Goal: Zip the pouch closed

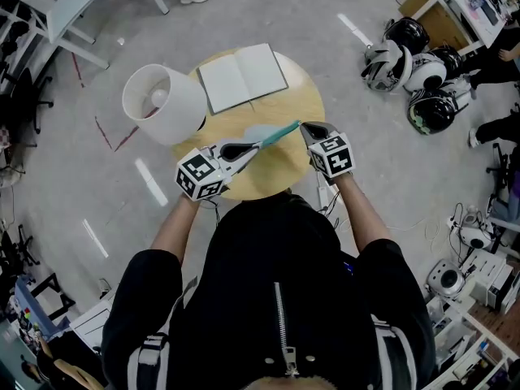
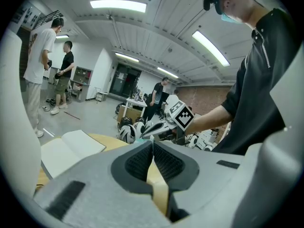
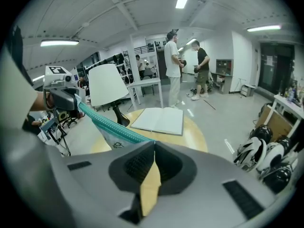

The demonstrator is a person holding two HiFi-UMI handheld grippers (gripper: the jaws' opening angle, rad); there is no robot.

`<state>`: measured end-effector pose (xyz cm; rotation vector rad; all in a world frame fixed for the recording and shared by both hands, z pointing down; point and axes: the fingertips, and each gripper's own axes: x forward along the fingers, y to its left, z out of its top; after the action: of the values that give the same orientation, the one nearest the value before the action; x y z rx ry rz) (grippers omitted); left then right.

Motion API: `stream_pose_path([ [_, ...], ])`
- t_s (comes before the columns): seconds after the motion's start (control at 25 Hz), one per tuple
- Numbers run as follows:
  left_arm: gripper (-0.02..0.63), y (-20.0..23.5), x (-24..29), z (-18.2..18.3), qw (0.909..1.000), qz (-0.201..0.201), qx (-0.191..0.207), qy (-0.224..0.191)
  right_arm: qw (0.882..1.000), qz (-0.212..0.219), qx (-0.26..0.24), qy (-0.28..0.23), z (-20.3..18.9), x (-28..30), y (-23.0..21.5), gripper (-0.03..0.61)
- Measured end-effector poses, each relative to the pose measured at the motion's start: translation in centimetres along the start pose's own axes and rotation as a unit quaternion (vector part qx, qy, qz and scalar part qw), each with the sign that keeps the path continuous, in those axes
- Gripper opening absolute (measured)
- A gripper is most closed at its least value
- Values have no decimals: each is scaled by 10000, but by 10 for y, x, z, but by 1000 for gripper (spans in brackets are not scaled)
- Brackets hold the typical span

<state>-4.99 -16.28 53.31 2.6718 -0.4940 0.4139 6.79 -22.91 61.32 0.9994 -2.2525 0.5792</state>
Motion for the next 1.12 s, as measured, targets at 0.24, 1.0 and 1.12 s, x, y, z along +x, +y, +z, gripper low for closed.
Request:
stream_pose_path([
  [0.24, 18, 17, 4, 15, 9989, 463, 6, -101, 9987, -80, 324, -398, 12, -4, -9, 18],
  [1.0, 20, 58, -1, 42, 9877, 1516, -67, -364, 9717, -885, 110, -2186, 119, -64, -19, 4],
  [1.12, 20, 53, -1, 48, 9871, 1557, 182, -338, 9676, -934, 114, -2344, 122, -72, -18, 3],
])
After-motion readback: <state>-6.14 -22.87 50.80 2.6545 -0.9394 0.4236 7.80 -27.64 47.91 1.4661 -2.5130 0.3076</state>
